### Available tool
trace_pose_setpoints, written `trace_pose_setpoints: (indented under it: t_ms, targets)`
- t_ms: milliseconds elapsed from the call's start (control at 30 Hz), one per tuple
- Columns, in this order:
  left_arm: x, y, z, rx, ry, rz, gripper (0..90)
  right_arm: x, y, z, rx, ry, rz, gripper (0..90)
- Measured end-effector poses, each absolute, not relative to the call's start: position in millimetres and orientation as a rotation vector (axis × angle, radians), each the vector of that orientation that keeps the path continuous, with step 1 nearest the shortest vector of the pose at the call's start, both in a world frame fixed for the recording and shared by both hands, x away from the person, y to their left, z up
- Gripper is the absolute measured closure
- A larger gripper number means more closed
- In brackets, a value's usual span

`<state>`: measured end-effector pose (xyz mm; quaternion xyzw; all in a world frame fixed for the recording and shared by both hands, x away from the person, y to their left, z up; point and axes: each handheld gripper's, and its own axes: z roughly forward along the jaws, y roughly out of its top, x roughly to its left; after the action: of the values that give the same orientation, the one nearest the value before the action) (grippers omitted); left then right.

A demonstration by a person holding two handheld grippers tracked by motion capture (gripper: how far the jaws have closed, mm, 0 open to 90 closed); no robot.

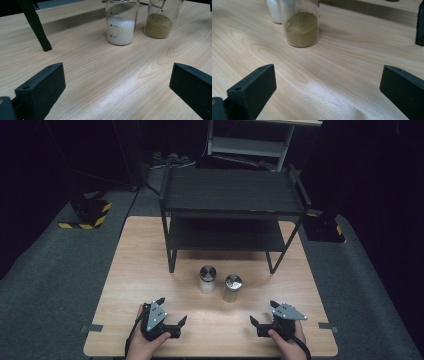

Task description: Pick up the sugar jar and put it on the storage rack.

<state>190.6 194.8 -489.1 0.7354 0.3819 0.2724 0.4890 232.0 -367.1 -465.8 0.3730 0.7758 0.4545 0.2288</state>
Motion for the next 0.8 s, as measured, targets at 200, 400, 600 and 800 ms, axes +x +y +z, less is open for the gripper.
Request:
trace_pose_setpoints:
  t_ms: [200,400,600,800]
  targets:
    - [190.3,194.1,-488.5,1.792,0.930,0.665,0.7,231.8,-368.0,-466.5,1.036,2.127,1.259,0.7]
    - [190.4,193.7,-487.8,1.796,0.933,0.664,0.7,231.8,-368.0,-466.5,1.037,2.127,1.259,0.8]
    - [193.3,192.1,-485.4,1.810,0.945,0.655,0.7,230.8,-364.9,-465.4,1.030,2.132,1.239,0.8]
    - [194.2,193.8,-478.4,1.794,0.933,0.639,0.7,230.6,-366.7,-465.7,1.044,2.125,1.247,0.8]
